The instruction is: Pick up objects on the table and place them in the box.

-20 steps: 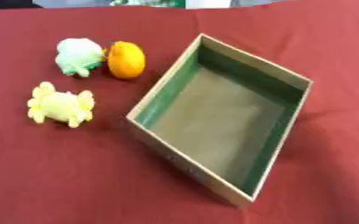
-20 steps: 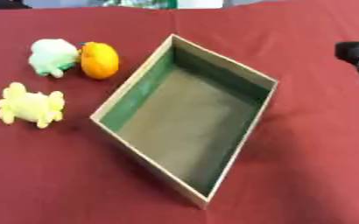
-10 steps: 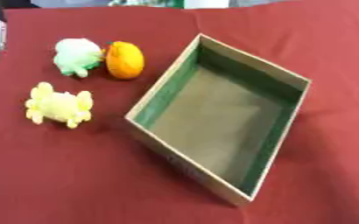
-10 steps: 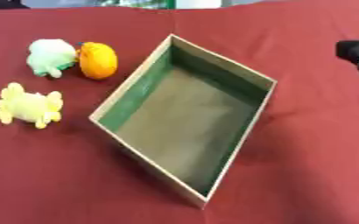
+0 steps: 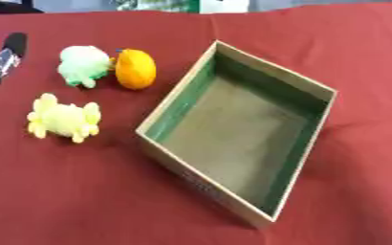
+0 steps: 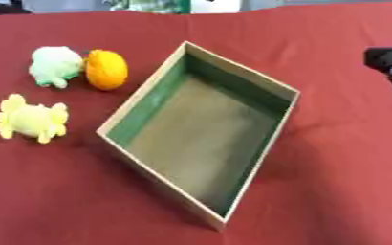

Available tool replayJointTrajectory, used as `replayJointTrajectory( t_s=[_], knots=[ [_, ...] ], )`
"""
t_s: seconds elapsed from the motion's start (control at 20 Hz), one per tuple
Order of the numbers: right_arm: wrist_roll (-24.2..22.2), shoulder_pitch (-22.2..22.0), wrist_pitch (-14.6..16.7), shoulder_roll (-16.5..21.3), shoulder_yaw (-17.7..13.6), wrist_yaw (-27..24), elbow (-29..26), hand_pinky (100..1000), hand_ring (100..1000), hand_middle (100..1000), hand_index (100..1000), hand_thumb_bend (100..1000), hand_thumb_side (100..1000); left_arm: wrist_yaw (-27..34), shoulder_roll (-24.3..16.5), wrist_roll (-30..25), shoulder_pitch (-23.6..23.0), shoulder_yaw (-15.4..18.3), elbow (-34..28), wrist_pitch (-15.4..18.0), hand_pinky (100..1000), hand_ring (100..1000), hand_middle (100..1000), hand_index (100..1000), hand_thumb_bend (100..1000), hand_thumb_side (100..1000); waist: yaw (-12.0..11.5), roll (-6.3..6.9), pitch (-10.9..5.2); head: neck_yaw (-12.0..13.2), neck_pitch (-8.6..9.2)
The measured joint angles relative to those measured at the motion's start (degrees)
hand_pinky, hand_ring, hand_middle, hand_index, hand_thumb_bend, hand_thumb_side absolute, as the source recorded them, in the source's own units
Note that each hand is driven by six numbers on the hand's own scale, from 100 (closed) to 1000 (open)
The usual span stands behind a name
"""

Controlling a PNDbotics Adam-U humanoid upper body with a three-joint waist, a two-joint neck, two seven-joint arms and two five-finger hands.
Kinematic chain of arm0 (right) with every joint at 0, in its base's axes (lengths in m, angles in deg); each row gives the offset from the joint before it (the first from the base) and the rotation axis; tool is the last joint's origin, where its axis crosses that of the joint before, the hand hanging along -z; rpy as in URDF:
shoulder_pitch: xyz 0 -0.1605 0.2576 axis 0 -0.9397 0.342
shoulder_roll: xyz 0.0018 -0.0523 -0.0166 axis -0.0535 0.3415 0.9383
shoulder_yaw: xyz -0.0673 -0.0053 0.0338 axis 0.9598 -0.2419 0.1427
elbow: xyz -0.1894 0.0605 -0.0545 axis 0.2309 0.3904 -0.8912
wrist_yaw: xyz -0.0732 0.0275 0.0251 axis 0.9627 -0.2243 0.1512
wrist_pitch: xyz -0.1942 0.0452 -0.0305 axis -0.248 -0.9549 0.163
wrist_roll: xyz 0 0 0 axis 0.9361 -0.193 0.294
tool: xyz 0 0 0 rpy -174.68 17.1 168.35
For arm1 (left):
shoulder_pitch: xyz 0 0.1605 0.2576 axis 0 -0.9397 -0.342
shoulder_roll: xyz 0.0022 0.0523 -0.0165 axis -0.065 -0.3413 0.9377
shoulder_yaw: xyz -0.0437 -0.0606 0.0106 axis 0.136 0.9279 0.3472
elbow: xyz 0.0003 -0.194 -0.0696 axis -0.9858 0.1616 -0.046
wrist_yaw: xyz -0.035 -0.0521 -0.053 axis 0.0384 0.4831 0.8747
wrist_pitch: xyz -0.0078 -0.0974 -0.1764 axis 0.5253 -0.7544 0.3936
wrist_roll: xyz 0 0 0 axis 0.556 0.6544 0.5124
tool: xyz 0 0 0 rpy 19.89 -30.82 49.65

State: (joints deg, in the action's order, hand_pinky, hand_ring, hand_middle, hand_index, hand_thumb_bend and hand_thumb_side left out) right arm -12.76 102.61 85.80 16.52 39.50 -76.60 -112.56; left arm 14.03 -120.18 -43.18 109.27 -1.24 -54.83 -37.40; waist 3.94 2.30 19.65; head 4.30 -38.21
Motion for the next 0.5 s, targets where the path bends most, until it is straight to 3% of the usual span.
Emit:
replayJointTrajectory(
  t_s=[0.25,0.35,0.5],
  knots=[
    [-0.16,-0.02,0.0,0.0,0.2,-0.08,0.0,827,742,527,905,100,661,-4.88,-0.87,-5.06,1.79,-3.58,5.18,1.54,789,868,946,1000,401,1000,0.43,-0.13,-0.34,-0.01,0.0],
    [-0.25,-0.06,-0.04,0.0,0.2,-0.09,0.0,827,742,527,905,100,660,-9.31,-0.31,-12.8,3.17,-3.72,5.86,3.21,810,892,971,1000,432,1000,0.38,-0.29,-0.56,-0.05,0.0],
    [-0.34,-0.1,-0.12,0.0,0.2,-0.1,0.0,828,742,527,906,100,660,-11.55,1.41,-29.14,5.06,-2.61,4.31,6.19,818,905,993,1000,475,934,0.24,-0.32,-0.74,-0.23,0.01]
  ],
)
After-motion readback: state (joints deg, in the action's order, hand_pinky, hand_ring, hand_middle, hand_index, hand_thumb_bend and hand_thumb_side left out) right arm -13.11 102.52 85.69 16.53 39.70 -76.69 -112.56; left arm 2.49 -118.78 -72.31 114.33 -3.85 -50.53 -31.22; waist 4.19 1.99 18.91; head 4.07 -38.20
